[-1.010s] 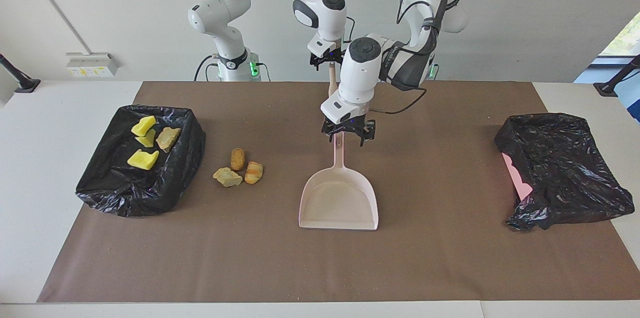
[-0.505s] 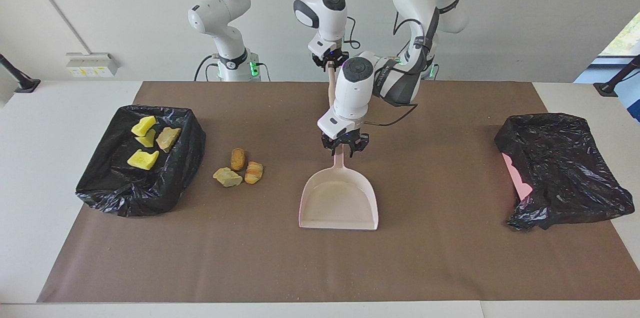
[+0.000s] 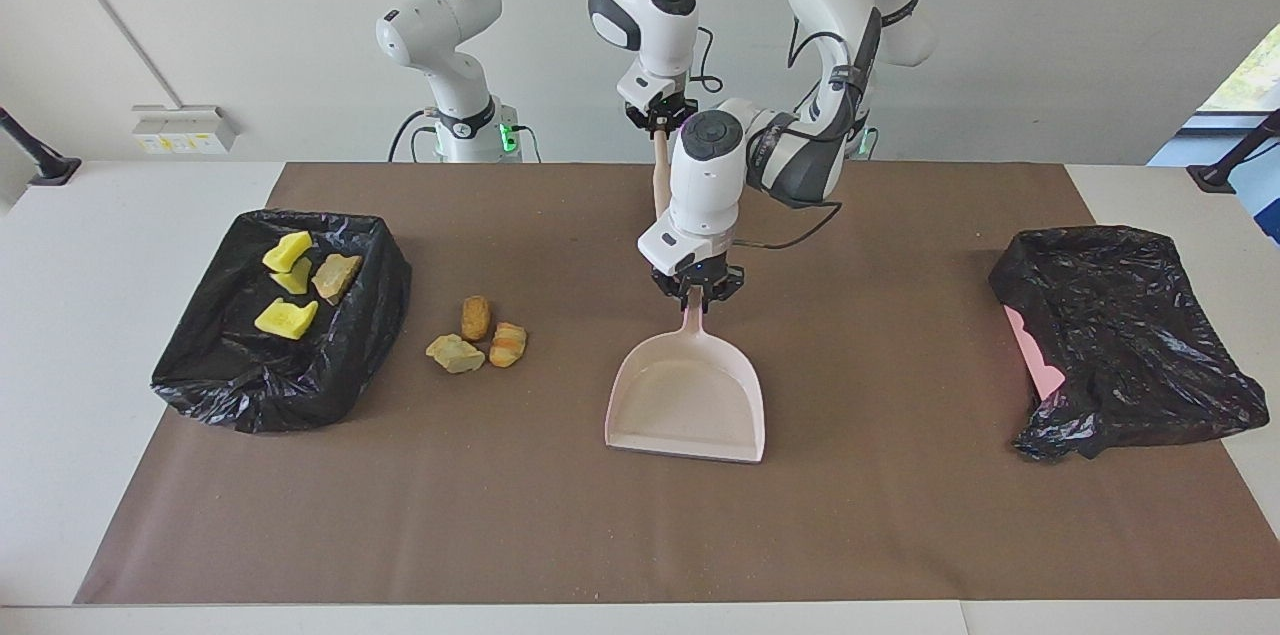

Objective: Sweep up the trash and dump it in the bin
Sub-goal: 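Position the dustpan with the left gripper while the right gripper grasps the brush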

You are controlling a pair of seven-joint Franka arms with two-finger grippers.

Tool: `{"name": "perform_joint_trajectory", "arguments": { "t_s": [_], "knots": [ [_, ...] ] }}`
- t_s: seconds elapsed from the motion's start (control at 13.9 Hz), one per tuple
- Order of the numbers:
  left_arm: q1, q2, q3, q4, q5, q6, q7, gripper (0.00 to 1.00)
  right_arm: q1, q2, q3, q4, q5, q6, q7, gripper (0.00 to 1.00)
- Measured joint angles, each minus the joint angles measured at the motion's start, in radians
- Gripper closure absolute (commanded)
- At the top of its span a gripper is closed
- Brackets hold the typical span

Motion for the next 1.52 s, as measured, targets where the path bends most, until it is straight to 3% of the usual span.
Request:
{"name": "perform_joint_trajectory", "arguments": {
  "t_s": [0.29,0.51,0.65,0.79,1.15,1.52],
  "knots": [
    [0.012,-0.086,0.013,0.004,0.004,-0.184,0.316,1.00,-0.158,-0.131,-0.004,0.010,-0.073,-0.211,-0.088,1.00],
    [0.038,-0.099,0.014,0.000,0.005,-0.233,0.596,1.00,-0.286,-0.204,-0.008,0.011,-0.179,-0.324,-0.170,1.00],
    [0.050,-0.098,0.014,-0.008,0.005,-0.237,0.725,1.00,-0.370,-0.208,-0.009,0.011,-0.273,-0.341,-0.258,1.00],
    [0.051,-0.097,0.011,-0.013,0.005,-0.240,0.796,1.00,-0.468,-0.186,-0.008,0.011,-0.376,-0.325,-0.387,1.00],
    [0.050,-0.097,-0.002,-0.028,0.005,-0.239,0.912,1.00,-0.771,-0.067,-0.011,0.043,-0.560,-0.155,-0.720,1.00],
    [0.024,-0.112,-0.007,-0.065,0.005,-0.220,0.919,1.00,-0.908,0.092,-0.011,0.139,-0.646,-0.064,-0.809,1.00]
  ]
}}
